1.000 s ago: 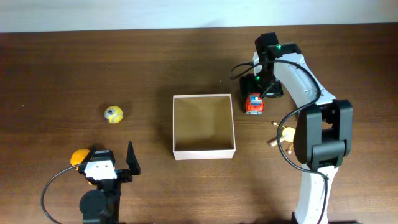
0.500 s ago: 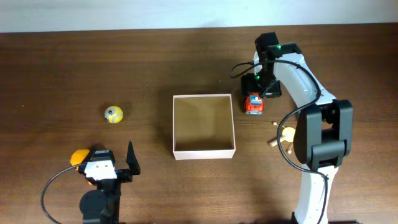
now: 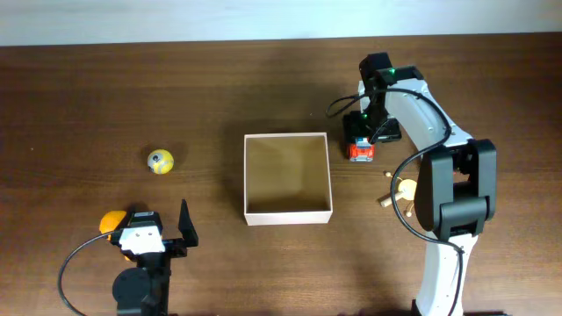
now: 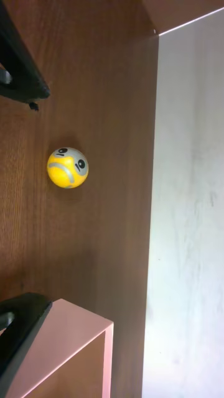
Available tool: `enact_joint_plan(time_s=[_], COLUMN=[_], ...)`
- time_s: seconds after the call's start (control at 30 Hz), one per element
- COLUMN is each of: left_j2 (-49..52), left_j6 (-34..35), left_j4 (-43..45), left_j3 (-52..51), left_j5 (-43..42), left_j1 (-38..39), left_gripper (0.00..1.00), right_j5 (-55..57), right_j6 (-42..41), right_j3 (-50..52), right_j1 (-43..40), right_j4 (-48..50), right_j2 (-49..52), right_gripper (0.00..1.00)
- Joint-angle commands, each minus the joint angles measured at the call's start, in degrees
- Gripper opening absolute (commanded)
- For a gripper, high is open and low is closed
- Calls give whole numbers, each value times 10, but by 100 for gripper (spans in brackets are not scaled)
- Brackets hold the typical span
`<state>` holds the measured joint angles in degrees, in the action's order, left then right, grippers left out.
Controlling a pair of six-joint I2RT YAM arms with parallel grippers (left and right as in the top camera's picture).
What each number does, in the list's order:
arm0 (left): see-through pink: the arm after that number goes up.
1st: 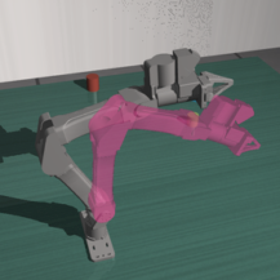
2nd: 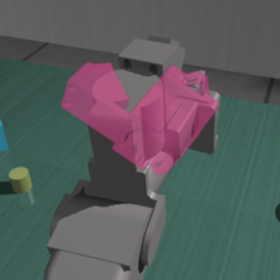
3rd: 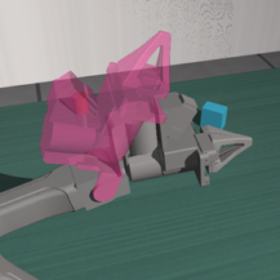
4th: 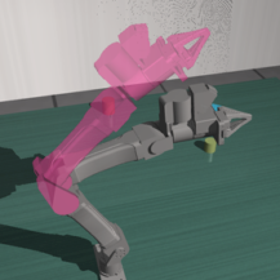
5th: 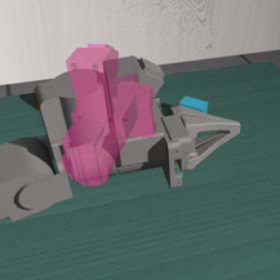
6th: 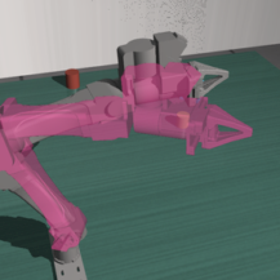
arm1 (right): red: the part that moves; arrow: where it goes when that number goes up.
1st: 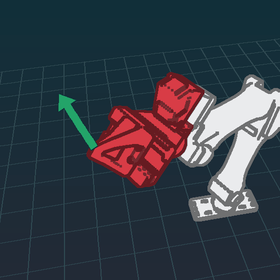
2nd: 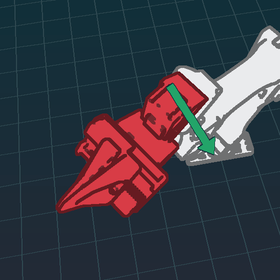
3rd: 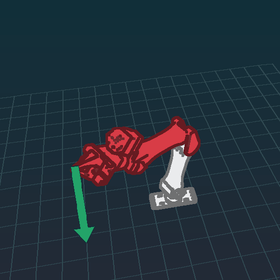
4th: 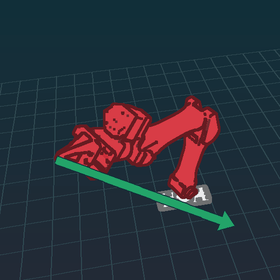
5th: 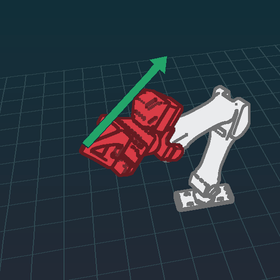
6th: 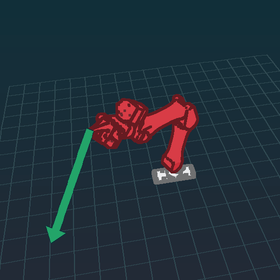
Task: Pack container
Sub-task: 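Lower the right gripper onto the left red fire truck and grasp it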
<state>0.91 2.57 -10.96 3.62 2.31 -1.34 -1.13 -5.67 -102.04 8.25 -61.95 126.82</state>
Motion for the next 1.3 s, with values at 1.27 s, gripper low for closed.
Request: enact_joint_plan(time_s=[1.27], left_j2=[-3], left_j6=[-11], left_j4=[2], left_j3=[-5], left_j5=[-7], left_j1=[2], left_gripper=[99], right_j5=[3], right_j6=[8], right_j3=[-10], right_j1=[0], right_j4=[2], right_j2=[3], right_gripper=[54])
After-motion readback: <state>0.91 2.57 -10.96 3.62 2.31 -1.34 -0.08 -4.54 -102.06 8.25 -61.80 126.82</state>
